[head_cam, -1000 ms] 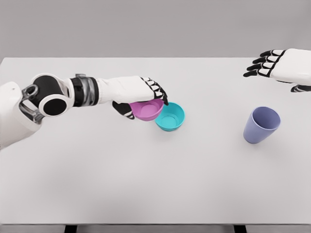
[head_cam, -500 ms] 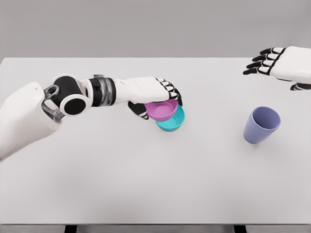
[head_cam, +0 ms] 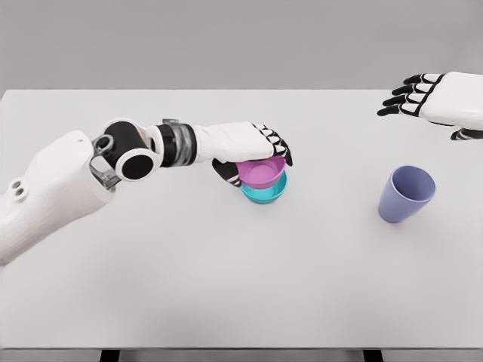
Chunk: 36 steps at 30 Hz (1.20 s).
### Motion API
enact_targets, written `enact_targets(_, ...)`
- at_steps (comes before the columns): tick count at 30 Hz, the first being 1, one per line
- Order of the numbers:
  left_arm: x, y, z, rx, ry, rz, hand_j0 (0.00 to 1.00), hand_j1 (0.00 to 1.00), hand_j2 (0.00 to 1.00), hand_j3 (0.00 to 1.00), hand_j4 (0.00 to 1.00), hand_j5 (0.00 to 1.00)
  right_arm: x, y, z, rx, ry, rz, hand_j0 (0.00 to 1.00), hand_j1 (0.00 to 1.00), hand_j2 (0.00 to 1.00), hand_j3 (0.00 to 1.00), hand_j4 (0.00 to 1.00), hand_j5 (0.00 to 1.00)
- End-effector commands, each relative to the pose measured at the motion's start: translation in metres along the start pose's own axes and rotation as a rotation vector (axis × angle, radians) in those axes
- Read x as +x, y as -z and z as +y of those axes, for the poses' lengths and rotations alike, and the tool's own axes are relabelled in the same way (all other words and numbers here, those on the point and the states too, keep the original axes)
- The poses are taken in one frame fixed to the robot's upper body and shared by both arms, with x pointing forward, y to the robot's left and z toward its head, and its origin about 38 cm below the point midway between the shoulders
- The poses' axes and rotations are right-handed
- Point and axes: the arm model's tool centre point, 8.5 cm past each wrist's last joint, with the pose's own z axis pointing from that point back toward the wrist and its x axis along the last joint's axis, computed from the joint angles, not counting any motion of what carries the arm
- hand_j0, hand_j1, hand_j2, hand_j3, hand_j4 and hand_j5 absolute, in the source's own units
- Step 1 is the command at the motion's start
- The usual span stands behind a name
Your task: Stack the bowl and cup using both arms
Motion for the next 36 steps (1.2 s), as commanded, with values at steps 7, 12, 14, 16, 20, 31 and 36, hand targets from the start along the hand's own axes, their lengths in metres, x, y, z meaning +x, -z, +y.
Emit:
enact_targets(7, -0.005, 0.006, -0.006, -0.014, -0.018, 0.013, 0.71, 0.71, 0.71, 0.71, 0.71, 0.71, 0.0, 0.0, 0.0, -0.003, 0.003, 0.001, 1.0, 1.0, 1.0, 1.0, 1.0, 1.0)
enact_targets(12, -0.006, 0.011, -0.01, -0.02, -0.02, 0.019, 0.71, 0.71, 0.71, 0.71, 0.71, 0.71, 0.0, 0.0, 0.0, -0.002, 0.004, 0.001, 1.0, 1.0, 1.0, 1.0, 1.0, 1.0)
enact_targets(14, -0.005, 0.012, -0.009, -0.019, -0.021, 0.018, 0.71, 0.71, 0.71, 0.71, 0.71, 0.71, 0.001, 0.0, 0.003, 0.003, 0.008, -0.001, 1.0, 1.0, 1.0, 1.0, 1.0, 1.0)
enact_targets(16, -0.005, 0.012, -0.009, -0.019, -0.021, 0.016, 0.71, 0.71, 0.71, 0.71, 0.71, 0.71, 0.001, 0.0, 0.003, 0.003, 0.008, -0.001, 1.0, 1.0, 1.0, 1.0, 1.0, 1.0)
enact_targets(20, -0.004, 0.013, -0.01, -0.021, -0.022, 0.015, 0.72, 0.72, 0.72, 0.72, 0.72, 0.72, 0.0, -0.003, 0.006, 0.019, 0.011, 0.004, 1.0, 1.0, 1.0, 1.0, 1.0, 1.0)
enact_targets(31, -0.005, 0.012, -0.01, -0.018, -0.003, 0.019, 1.0, 1.0, 1.0, 1.0, 1.0, 1.0, -0.015, -0.053, -0.005, 0.031, 0.035, 0.06, 1.0, 1.0, 1.0, 1.0, 1.0, 1.0)
enact_targets(36, -0.004, 0.012, -0.01, -0.018, -0.001, 0.017, 1.0, 1.0, 1.0, 1.0, 1.0, 1.0, -0.007, -0.077, -0.032, 0.001, -0.004, 0.052, 1.0, 1.0, 1.0, 1.0, 1.0, 1.0)
